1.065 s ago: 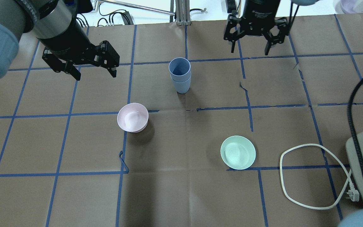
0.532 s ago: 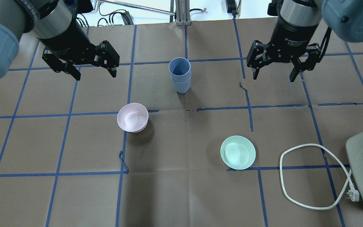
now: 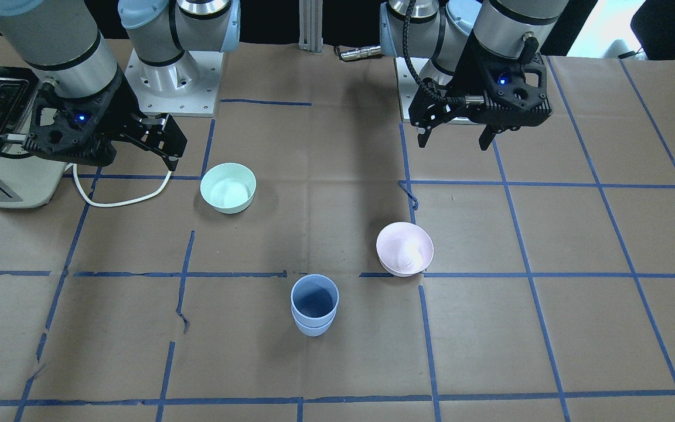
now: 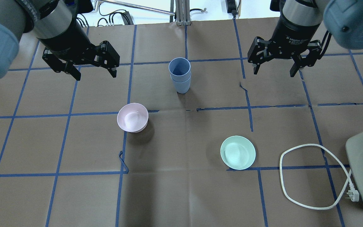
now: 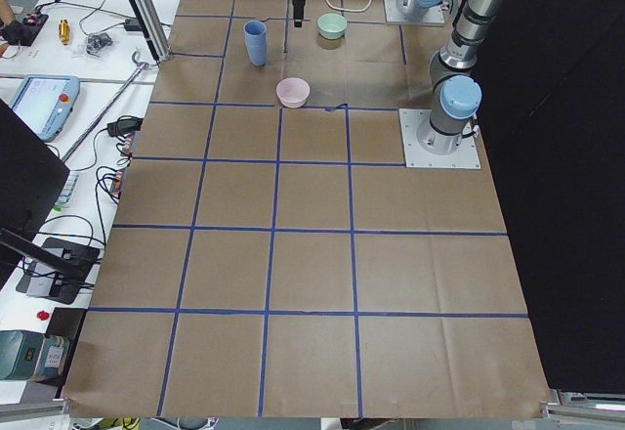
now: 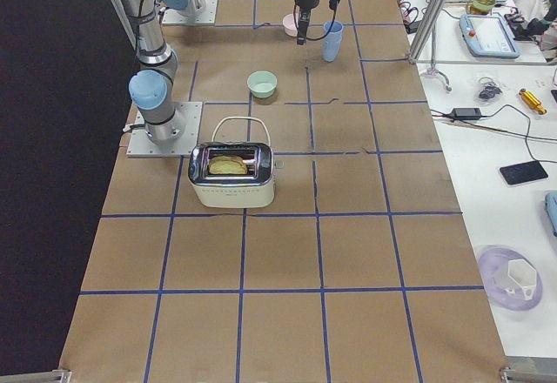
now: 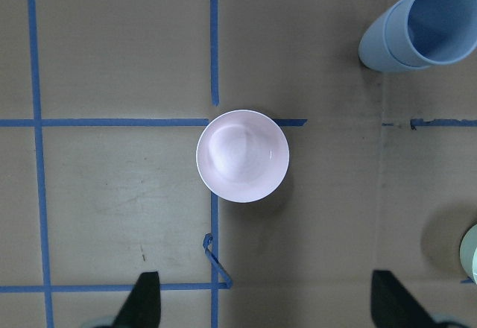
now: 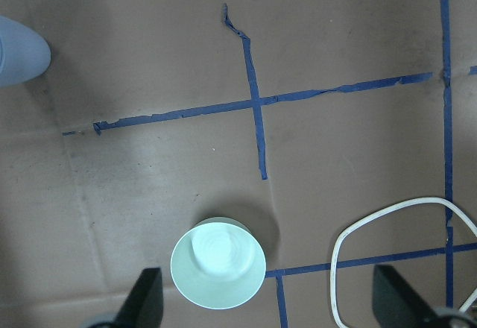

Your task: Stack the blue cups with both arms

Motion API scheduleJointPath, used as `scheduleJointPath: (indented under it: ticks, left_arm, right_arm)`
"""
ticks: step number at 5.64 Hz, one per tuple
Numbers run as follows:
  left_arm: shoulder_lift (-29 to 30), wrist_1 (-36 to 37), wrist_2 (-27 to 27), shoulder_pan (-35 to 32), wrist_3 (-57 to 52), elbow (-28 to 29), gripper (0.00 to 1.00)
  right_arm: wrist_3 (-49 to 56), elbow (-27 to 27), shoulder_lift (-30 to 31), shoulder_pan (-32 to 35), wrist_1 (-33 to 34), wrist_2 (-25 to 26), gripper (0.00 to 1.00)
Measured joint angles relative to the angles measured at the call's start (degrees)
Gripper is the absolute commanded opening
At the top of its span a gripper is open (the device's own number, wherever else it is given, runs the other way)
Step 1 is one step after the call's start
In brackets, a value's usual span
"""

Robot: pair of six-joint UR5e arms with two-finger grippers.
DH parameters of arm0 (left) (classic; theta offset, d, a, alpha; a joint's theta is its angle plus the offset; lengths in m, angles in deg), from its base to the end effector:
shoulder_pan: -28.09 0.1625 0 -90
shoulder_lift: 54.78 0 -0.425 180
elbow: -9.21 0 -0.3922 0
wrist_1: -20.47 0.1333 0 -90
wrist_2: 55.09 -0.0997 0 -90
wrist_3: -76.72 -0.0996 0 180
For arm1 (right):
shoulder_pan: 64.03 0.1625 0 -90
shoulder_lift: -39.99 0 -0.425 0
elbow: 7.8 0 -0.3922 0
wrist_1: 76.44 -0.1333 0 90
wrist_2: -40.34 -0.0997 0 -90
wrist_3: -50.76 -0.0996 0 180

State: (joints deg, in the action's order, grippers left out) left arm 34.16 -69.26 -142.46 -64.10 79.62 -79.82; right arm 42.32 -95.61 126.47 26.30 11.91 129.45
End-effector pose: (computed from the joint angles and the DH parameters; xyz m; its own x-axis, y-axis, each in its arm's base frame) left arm -0.1564 -0.4821 0.5059 -0.9988 -0.0106 0.0478 -0.0124 0.9992 -0.0378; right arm 0.1378 -0.5118 0.4730 -0.9899 0.1417 -0.0077 0.1411 0.9885 0.0537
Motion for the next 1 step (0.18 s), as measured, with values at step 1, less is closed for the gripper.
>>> scheduleJointPath:
  ticks: [1]
  left_arm:
    - [0.0,0.0,0.0,0.0,0.0,0.0,0.99]
  right_arm:
    - [0.0,-0.05,0.0,-0.03,0.08,0.0,1.0]
